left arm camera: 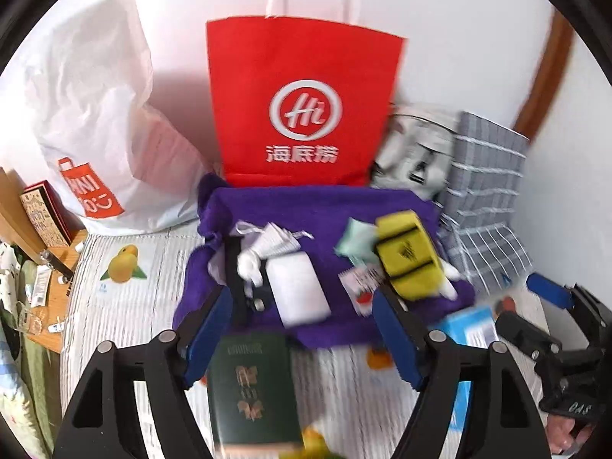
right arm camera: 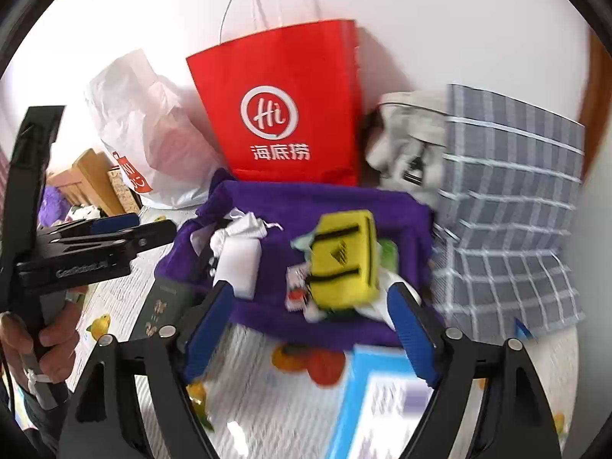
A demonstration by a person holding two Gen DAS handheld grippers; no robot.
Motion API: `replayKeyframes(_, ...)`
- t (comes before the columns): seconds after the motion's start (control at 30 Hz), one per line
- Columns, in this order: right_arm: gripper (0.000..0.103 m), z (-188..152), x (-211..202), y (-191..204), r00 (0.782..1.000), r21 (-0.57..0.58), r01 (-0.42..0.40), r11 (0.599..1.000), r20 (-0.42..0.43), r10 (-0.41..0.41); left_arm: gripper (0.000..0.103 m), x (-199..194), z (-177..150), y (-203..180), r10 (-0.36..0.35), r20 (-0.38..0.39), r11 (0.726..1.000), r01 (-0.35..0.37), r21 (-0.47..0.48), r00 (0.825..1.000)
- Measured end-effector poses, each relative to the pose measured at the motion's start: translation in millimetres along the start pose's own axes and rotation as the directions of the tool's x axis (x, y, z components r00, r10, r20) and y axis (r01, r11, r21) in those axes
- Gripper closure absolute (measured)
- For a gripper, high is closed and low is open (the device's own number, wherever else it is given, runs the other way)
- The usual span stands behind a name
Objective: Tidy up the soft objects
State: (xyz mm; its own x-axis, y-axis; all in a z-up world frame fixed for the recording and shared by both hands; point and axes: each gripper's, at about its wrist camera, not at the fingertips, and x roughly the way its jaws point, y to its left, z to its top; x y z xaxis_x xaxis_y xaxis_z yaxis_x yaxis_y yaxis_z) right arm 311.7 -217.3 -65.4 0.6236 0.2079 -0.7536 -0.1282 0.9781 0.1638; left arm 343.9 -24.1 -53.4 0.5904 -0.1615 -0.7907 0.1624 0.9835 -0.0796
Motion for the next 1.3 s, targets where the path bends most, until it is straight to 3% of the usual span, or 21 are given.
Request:
replayKeyframes(0.13,0.008,-25,-39,-3,0.997,0.02,0.064,0.998,0.038,-0.065,0.025,-37,-27,-14,-0.006,0.017,1.0,0.006,0.017,1.0)
replayKeyframes(0.27,0.0,-54,-77,1,0.989,0.028,0.135,0.99,0.06,-0.137,0.012,-80,-57,-22,-0.029,0.064,1.0,0.028,0.011,0.998)
replayKeyframes(0.43,0.0,-90,-113,12,0.977,0.027,0.206,0.978,0.049,-0.207,0.005,-126,-94,-32,-0.009,0.115,1.0,0.006,0.021,0.993)
replayKeyframes(0.57,0.0,-114,-141,24,0.978,0.028,0.195,0.98,0.065,-0.197,0.005,-157,-122,-39,0.033,0.147,0.999,-0.036,0.013,0.989)
replayKeyframes(0.93,0.0,-171,-202,44,0.972,0.047,0.195,0.98,0.122,-0.199,0.005,-210,-186,-47,0.038,0.206,0.999,-0.034,-0.026,0.978)
replayKeyframes(1.3,0.0,-199,-228,46,0.969,0.05,0.196,0.979,0.143,-0.201,0.005,-226,-210,-51,0.04,0.216,0.999,-0.036,-0.024,0.975)
